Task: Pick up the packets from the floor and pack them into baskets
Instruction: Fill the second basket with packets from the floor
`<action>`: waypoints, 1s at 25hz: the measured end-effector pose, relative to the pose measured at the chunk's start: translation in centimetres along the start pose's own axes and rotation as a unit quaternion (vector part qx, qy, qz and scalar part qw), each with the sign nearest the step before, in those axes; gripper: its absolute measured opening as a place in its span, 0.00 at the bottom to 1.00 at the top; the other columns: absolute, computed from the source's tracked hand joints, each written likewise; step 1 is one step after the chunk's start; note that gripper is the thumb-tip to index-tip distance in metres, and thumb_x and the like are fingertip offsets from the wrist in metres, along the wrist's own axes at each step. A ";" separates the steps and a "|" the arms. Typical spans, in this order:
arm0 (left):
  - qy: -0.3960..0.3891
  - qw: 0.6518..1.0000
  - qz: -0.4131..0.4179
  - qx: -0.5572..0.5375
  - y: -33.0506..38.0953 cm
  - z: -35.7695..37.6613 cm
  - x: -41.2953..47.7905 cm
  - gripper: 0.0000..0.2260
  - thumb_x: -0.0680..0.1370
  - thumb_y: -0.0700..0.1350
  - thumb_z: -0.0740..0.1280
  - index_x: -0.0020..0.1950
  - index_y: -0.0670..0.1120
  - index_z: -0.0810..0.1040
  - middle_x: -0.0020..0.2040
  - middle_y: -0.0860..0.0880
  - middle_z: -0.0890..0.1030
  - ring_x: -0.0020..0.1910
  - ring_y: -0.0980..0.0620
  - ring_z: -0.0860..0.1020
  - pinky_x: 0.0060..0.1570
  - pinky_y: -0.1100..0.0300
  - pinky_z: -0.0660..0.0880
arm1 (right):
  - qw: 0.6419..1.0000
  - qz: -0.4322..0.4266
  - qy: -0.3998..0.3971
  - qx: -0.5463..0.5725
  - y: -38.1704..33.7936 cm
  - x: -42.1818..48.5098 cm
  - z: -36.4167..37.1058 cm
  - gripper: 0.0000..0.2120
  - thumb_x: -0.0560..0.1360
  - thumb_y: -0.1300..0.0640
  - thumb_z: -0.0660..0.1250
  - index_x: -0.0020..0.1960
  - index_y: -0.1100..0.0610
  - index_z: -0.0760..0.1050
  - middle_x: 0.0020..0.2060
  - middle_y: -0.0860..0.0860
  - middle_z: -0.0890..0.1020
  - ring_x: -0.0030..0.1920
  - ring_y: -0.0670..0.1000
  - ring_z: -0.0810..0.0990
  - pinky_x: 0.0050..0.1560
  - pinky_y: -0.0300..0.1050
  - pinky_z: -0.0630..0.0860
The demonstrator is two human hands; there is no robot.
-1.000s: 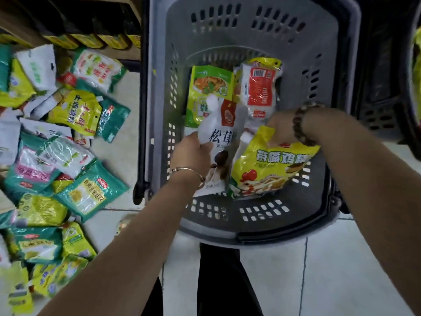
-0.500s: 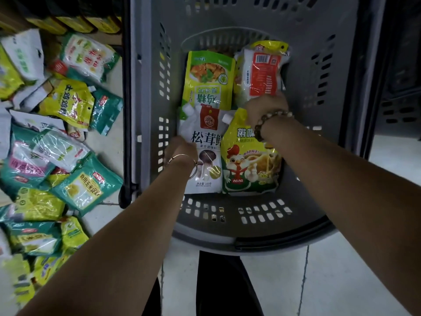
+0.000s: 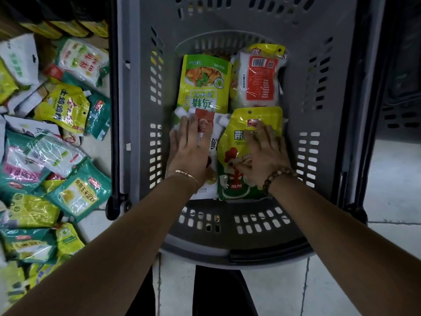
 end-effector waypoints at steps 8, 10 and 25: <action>-0.159 0.983 -0.007 0.091 -0.1 6.2 0.6 0.55 0.67 0.63 0.71 0.75 0.48 0.33 0.75 0.38 0.33 0.74 0.35 0.37 0.69 0.35 0.52 | 0.994 -0.002 -0.104 -0.033 -0.5 -0.7 3.6 0.63 0.58 0.23 0.64 0.70 0.46 0.21 0.64 0.52 0.19 0.69 0.57 0.23 0.69 0.69 0.35; -0.155 0.982 -0.005 0.104 0.1 6.5 0.6 0.56 0.66 0.64 0.71 0.75 0.47 0.32 0.74 0.38 0.32 0.73 0.34 0.36 0.69 0.35 0.51 | 0.992 -0.001 -0.120 -0.039 -0.6 -0.5 4.3 0.63 0.58 0.23 0.63 0.67 0.47 0.19 0.63 0.53 0.17 0.66 0.58 0.20 0.68 0.71 0.35; -0.113 0.988 -0.041 0.099 0.2 8.2 1.3 0.55 0.70 0.65 0.67 0.68 0.46 0.23 0.73 0.36 0.30 0.72 0.33 0.35 0.68 0.34 0.41 | 0.995 0.056 -0.073 -0.051 -1.0 0.3 5.4 0.63 0.64 0.28 0.66 0.58 0.47 0.11 0.58 0.54 0.12 0.60 0.59 0.15 0.59 0.70 0.28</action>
Point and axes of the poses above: each hand's wrist, its own x-axis towards the middle knuckle, its own z-axis out of the palm, y = z × x, the point moved 10 cm from there along x, towards the middle knuckle
